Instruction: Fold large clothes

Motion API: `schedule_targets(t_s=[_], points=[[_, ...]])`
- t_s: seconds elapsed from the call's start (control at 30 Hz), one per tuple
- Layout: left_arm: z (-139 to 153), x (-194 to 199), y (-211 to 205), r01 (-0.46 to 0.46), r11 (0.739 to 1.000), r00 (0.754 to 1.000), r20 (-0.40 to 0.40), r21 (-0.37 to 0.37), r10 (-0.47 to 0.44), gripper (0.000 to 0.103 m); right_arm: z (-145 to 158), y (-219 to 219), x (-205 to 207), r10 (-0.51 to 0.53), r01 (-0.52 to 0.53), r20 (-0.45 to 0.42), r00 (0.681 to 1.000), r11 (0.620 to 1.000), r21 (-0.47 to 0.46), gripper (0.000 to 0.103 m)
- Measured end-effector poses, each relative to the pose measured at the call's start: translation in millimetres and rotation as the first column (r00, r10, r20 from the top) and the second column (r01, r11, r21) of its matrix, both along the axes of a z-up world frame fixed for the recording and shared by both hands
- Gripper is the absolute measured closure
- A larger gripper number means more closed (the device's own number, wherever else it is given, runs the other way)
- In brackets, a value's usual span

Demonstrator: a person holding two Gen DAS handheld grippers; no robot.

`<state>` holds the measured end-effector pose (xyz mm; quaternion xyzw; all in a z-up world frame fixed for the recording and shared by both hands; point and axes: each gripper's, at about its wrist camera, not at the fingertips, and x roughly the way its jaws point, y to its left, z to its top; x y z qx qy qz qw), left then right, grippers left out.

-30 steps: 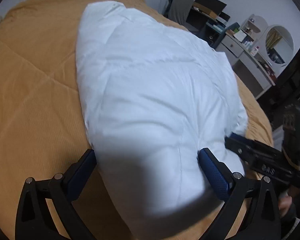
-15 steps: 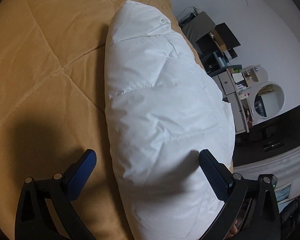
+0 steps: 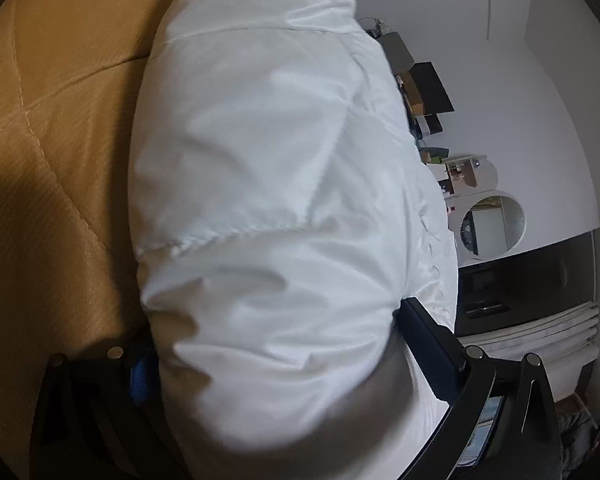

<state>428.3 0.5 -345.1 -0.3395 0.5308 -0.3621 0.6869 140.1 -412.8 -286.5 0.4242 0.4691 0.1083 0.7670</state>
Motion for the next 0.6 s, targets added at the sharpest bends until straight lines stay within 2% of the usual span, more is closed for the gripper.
schedule_targets(t_s=[0.03,0.1,0.13,0.3,0.37,0.47,0.53,0.6], points=[[5.3,-1.4,2.3,-0.001,1.0,1.0,0.011,0.008,0.001,0.011,15.6,8.5,-2.4,0.0,0.001,0.017,1.0,0.998,-0.056,0.03],[16.2,-3.3,14.7,-0.011,1.0,0.999,0.031,-0.011,0.011,0.025,44.1,26.6,-4.6,0.008,-0.001,0.045,0.999,0.99,-0.143,0.039],[23.4,-3.0,25.0,-0.018,1.0,0.999,0.044,-0.02,0.019,0.027,55.9,35.7,-4.7,0.009,0.0,0.061,0.998,0.988,-0.157,0.042],[65.1,-10.8,84.2,-0.054,0.999,0.993,0.103,0.011,0.052,0.029,96.6,93.0,1.1,0.062,-0.034,0.139,0.988,0.98,-0.195,0.044],[82.7,-18.2,117.8,-0.071,0.996,0.99,0.126,0.047,0.065,0.029,102.2,116.8,5.2,0.097,-0.068,0.151,0.984,0.98,-0.187,0.044],[91.4,-33.0,153.6,-0.085,0.991,0.989,0.134,0.107,0.071,0.029,101.6,156.8,11.1,0.161,-0.132,0.161,0.974,0.975,-0.179,0.044],[81.7,-34.2,175.9,-0.091,0.986,0.991,0.113,0.142,0.075,0.028,92.6,180.8,12.9,0.2,-0.174,0.148,0.968,0.969,-0.176,0.044],[57.9,-35.6,190.1,-0.098,0.98,0.995,0.052,0.175,0.09,0.028,73.0,197.3,20.3,0.222,-0.203,0.108,0.969,0.965,-0.165,0.044]])
